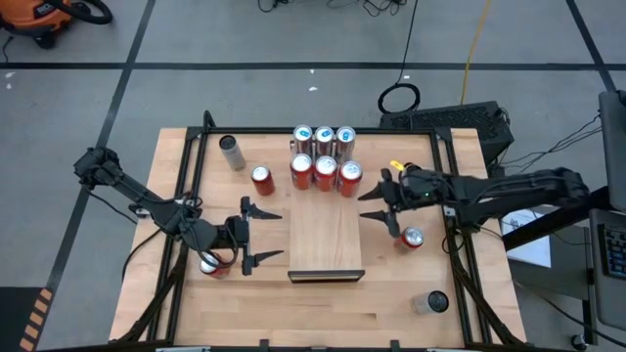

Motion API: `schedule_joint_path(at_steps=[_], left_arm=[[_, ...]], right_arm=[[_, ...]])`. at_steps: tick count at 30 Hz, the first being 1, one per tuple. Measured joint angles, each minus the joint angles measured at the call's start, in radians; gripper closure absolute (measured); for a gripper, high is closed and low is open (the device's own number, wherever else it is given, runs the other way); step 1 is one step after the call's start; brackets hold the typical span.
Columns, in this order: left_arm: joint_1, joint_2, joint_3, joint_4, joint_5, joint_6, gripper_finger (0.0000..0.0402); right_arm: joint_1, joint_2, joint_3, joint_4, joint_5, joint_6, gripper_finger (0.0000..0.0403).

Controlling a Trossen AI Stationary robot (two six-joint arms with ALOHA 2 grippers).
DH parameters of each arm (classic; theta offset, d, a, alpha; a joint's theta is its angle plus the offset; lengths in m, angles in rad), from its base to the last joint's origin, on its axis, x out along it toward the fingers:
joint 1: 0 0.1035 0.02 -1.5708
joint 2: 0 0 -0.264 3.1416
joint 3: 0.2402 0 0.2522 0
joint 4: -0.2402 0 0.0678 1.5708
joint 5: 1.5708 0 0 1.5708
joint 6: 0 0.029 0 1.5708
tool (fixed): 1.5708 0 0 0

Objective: Place canned beverage on shelf
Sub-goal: Put the red soda can on the shelf aligned with the other red soda can

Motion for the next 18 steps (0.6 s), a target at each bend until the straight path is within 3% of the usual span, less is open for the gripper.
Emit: schedule_joint_path(at_steps=[5,9,18], left_arm=[[0.0,0.0,0.0,0.0,-0.001,-0.001,0.0008],[0.0,0.0,0.0,0.01,-0.002,-0.001,0.0008],[0.0,0.0,0.0,0.022,-0.003,-0.001,0.0008]], right_arm=[[0.0,0.068,0.0,0.052,0.005,-0.039,0.0277],[-0.001,0.107,0.0,0.067,0.071,-0.063,0.0323],[-0.026,0.127,0.0,0.063,0.103,-0.091,0.0373]])
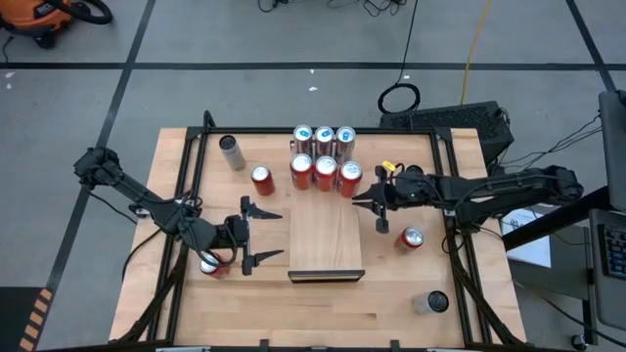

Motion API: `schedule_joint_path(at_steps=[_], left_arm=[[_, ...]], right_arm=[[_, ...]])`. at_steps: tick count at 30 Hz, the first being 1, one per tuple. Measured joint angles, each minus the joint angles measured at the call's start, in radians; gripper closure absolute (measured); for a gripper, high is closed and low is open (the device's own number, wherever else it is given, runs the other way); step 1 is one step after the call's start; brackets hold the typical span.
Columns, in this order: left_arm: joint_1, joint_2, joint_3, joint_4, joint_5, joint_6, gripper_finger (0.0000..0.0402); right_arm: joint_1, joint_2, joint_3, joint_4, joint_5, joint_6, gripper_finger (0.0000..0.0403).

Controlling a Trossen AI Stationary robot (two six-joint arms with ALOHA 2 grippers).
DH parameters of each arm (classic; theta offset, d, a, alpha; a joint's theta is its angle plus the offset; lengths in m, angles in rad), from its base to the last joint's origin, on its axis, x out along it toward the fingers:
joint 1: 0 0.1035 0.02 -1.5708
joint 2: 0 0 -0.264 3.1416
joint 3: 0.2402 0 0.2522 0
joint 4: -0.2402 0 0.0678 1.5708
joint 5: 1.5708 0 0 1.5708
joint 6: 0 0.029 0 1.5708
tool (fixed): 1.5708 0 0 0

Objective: Place canned beverage on shelf
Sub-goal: Put the red soda can on the shelf aligned with the other red soda can

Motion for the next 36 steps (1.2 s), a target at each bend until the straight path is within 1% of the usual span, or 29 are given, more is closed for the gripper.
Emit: schedule_joint_path(at_steps=[5,13,21,36], left_arm=[[0.0,0.0,0.0,-0.001,0.0,0.0,0.0008],[0.0,0.0,0.0,-0.002,0.0,0.001,0.0008],[0.0,0.0,0.0,-0.013,0.0,0.001,0.0008],[0.0,0.012,0.0,-0.001,0.0,0.002,0.0008]], right_arm=[[-0.019,0.0,0.0,-0.015,-0.001,-0.015,0.0381],[-0.052,0.0,0.0,-0.014,-0.002,-0.024,0.0381],[-0.051,-0.031,0.0,-0.09,-0.005,-0.021,0.0381],[-0.052,-0.024,0.0,0.02,-0.002,-0.054,0.0381]])
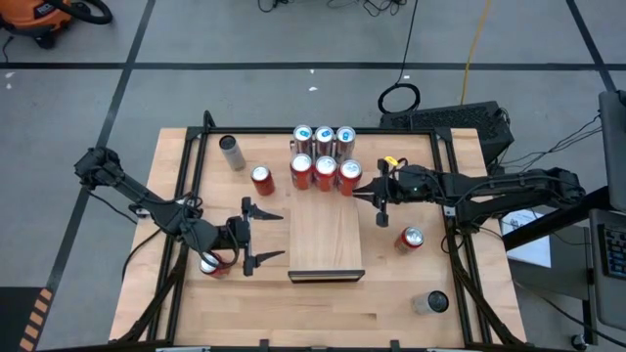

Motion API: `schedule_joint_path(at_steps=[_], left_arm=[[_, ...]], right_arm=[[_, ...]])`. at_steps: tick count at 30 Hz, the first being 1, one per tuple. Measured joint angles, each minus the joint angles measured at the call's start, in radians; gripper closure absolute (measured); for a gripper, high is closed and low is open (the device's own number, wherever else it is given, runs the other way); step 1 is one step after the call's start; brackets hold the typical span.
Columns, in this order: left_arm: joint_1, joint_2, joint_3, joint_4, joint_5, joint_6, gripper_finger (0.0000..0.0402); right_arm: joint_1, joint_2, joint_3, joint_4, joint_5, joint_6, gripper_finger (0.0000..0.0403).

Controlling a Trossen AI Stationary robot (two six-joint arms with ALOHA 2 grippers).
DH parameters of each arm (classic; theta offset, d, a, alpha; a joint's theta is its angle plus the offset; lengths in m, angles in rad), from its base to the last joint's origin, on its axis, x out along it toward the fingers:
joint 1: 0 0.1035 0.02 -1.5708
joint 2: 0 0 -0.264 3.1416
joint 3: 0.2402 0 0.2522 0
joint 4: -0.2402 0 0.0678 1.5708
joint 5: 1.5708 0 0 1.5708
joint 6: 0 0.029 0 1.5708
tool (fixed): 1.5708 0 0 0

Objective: Place canned beverage on shelf
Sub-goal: Put the red soda can on the shelf aligned with the other red soda can

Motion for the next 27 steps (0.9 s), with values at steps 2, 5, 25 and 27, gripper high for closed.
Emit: schedule_joint_path(at_steps=[2,5,25,27], left_arm=[[0.0,0.008,0.0,0.002,0.0,0.0,0.0008],[0.001,0.022,0.0,0.001,0.0,0.0,0.0008],[0.001,0.032,0.0,0.025,0.0,0.007,0.0008],[0.001,0.032,0.0,0.025,0.0,0.018,0.0008]], right_arm=[[0.0,0.0,0.0,0.011,0.0,-0.004,0.0381],[-0.002,0.011,0.0,0.04,-0.001,-0.02,0.0381],[-0.03,-0.038,0.0,-0.029,0.0,0.007,0.0381],[-0.03,-0.065,0.0,-0.049,0.002,0.007,0.0381]])
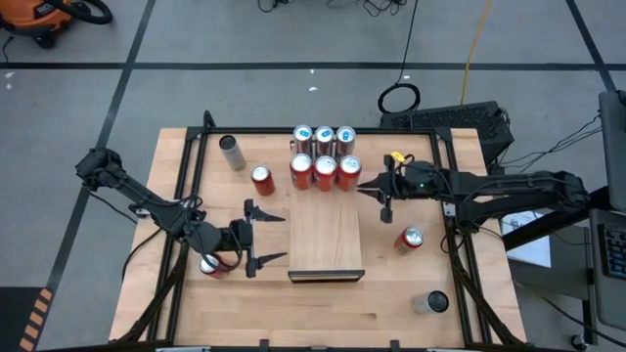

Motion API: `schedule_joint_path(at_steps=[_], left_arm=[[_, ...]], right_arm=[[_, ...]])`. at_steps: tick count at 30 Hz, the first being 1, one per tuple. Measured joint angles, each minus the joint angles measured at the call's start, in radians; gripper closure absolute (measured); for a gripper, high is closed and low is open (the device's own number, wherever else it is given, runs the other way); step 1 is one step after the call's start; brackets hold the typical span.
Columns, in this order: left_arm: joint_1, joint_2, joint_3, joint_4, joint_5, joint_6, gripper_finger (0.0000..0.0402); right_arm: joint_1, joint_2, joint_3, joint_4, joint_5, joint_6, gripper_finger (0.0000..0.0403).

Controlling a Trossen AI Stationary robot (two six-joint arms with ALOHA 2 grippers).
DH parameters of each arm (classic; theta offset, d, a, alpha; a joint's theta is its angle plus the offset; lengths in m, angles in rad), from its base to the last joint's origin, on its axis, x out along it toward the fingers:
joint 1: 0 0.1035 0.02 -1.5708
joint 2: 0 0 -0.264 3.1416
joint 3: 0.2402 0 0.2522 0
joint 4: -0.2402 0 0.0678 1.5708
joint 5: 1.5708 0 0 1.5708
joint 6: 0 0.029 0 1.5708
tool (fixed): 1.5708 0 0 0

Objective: Place canned beverage on shelf
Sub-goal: Put the red soda can on the shelf aligned with the other red soda can

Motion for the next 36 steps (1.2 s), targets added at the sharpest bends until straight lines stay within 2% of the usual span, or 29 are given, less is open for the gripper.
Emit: schedule_joint_path(at_steps=[6,14,20,28,33,36], left_arm=[[0.006,0.0,0.0,0.0,0.0,0.007,0.0008],[0.006,0.0,0.0,0.001,0.0,0.007,0.0008],[0.006,0.0,0.0,0.004,0.0,0.002,0.0008],[0.007,0.0,0.0,-0.003,0.0,-0.001,0.0008],[0.007,0.0,0.0,-0.007,0.0,-0.001,0.0008],[0.007,0.0,0.0,-0.005,0.0,0.007,0.0008]], right_arm=[[-0.001,-0.025,0.0,-0.044,0.112,-0.013,0.0381],[-0.002,0.02,0.0,-0.012,0.134,-0.027,0.0381],[-0.002,0.052,0.0,0.024,0.134,-0.029,0.0381],[-0.002,0.026,0.0,0.011,0.129,-0.009,0.0381],[0.008,0.007,0.0,0.024,0.029,0.003,0.0381],[0.008,0.028,0.0,0.041,0.017,0.017,0.0381]])
